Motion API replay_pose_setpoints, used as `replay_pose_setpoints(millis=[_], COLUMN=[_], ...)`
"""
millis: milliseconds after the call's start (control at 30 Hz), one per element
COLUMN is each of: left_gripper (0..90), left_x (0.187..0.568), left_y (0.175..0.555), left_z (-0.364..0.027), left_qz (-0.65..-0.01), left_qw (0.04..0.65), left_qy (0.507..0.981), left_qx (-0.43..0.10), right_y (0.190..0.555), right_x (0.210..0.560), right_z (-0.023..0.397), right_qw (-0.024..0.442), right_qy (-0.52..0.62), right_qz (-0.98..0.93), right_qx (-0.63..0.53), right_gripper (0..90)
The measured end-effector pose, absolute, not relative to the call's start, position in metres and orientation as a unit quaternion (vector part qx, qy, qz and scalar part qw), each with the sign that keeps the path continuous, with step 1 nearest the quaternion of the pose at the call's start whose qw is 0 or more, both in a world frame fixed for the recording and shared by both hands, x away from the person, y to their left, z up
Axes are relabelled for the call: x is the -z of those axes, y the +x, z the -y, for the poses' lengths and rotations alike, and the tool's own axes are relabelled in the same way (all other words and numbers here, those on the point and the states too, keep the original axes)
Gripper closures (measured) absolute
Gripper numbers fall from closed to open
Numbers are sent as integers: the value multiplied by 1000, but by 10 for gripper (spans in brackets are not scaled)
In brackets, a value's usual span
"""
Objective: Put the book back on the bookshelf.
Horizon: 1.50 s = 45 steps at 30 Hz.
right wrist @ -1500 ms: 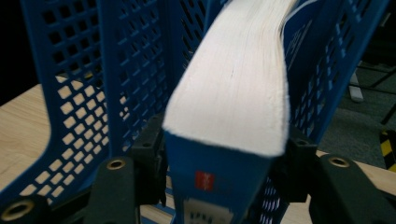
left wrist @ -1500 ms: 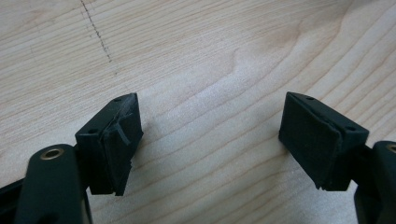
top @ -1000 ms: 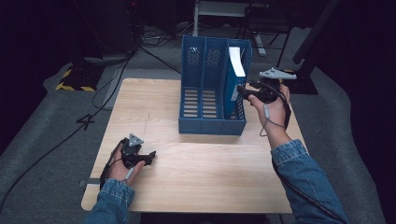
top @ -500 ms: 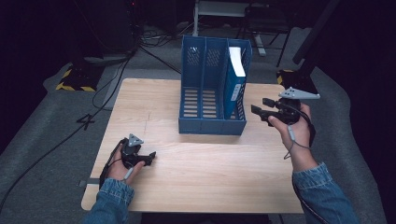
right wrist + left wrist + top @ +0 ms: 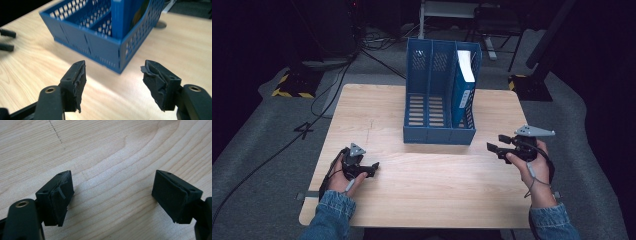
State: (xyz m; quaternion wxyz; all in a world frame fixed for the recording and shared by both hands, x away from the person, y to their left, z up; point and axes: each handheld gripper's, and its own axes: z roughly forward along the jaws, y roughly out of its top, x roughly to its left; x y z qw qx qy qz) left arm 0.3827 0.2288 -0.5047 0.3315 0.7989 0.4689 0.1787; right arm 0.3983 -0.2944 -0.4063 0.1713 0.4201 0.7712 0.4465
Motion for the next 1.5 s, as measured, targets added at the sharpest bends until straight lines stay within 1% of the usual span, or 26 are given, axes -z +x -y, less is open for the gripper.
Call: replay_pose_setpoints(millis=[167, 200, 267, 367, 633, 833, 933, 1000, 1133, 1200, 1300, 1500], left_gripper=[177, 177, 178, 178, 177, 177, 177, 177, 177, 177, 177, 177], left_x=[505, 505, 505, 505, 505, 505, 505, 505, 505, 505, 505, 505], left_y=[383, 383, 383, 383, 383, 383, 383, 383, 383, 383, 383, 383], left_z=[-229, -229, -229, -229, -229, -229, -229, -229, -229, -229, -229, -229], left_qz=[-469, -468, -468, -469, -469, -469, -469, -469, -469, -468, -468, -468], left_qw=[332, 331, 331, 331, 331, 331, 331, 331, 331, 331, 331, 331], left_qy=[799, 799, 799, 799, 799, 799, 799, 799, 799, 799, 799, 799], left_qx=[-178, -179, -179, -179, -179, -179, -179, -179, -179, -179, -179, -179], right_y=[395, 395, 397, 398, 396, 392, 391, 392, 392, 393, 394, 394], right_x=[438, 445, 454, 465, 482, 493, 496, 498, 505, 505, 506, 506], right_z=[294, 294, 295, 296, 302, 302, 300, 298, 292, 289, 288, 288], right_qw=[175, 170, 161, 160, 147, 163, 170, 175, 189, 189, 182, 181], right_qy=[422, 423, 425, 425, 423, 416, 415, 415, 422, 425, 420, 419], right_qz=[-797, -803, -806, -816, -825, -823, -821, -821, -813, -814, -819, -819], right_qx=[-394, -384, -378, -358, -344, -350, -353, -351, -353, -349, -348, -348], right_gripper=[355, 355, 352, 349, 340, 339, 325, 309, 132, 92, 63, 56])
